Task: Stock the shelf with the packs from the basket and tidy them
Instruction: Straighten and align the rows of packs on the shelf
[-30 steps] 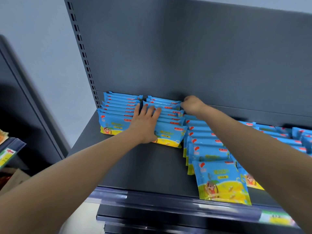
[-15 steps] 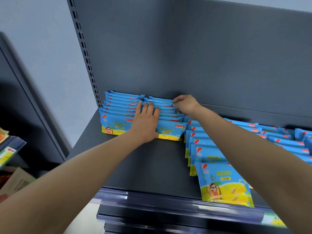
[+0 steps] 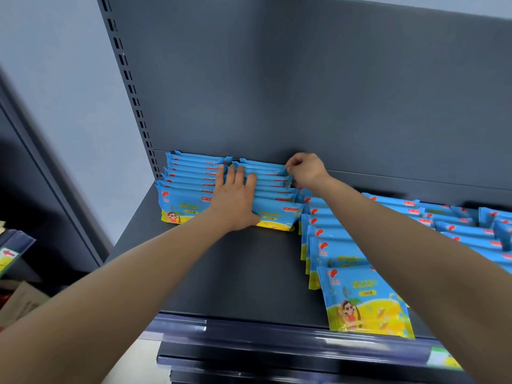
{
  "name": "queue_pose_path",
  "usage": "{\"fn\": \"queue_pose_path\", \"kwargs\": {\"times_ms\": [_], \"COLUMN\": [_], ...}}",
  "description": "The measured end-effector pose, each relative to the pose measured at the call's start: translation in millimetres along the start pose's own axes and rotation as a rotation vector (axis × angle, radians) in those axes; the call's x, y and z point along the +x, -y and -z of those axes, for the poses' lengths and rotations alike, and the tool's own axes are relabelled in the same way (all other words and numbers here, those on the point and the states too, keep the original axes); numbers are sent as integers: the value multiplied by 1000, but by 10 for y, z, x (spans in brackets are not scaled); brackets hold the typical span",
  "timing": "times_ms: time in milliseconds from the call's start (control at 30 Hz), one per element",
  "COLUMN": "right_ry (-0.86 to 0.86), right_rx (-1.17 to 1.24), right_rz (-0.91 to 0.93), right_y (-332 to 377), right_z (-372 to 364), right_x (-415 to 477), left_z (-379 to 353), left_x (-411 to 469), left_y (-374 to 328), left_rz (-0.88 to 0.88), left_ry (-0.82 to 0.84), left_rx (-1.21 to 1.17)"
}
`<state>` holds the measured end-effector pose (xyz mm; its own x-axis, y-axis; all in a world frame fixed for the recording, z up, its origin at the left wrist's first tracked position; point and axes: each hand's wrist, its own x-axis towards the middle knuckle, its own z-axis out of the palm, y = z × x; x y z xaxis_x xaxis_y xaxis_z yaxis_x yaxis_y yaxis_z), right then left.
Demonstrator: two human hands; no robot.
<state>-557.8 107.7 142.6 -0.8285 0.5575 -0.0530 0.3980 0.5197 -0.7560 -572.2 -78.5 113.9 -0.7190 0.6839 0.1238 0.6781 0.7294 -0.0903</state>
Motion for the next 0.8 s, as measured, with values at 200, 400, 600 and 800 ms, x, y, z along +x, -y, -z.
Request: {"fn": "queue_pose_path", "kwargs": {"times_ms": [200, 400, 600, 800], "right_ry": [4, -7, 71, 94], "right_rx": [16, -115, 43, -19], "right_rz": [88, 132, 36, 65], "right_y": [1, 8, -73, 2], "right_z": [-75, -19, 101, 54], "right_x": [-49, -50, 2, -24], "left_z": [67, 86, 94, 124], "left_x": [55, 41, 38, 79], "left_y": [48, 43, 82, 93], "left_rz": [-18, -65, -32, -55], "left_ry": [106, 105, 126, 175], "left_rx": [31, 48, 49, 84]}}
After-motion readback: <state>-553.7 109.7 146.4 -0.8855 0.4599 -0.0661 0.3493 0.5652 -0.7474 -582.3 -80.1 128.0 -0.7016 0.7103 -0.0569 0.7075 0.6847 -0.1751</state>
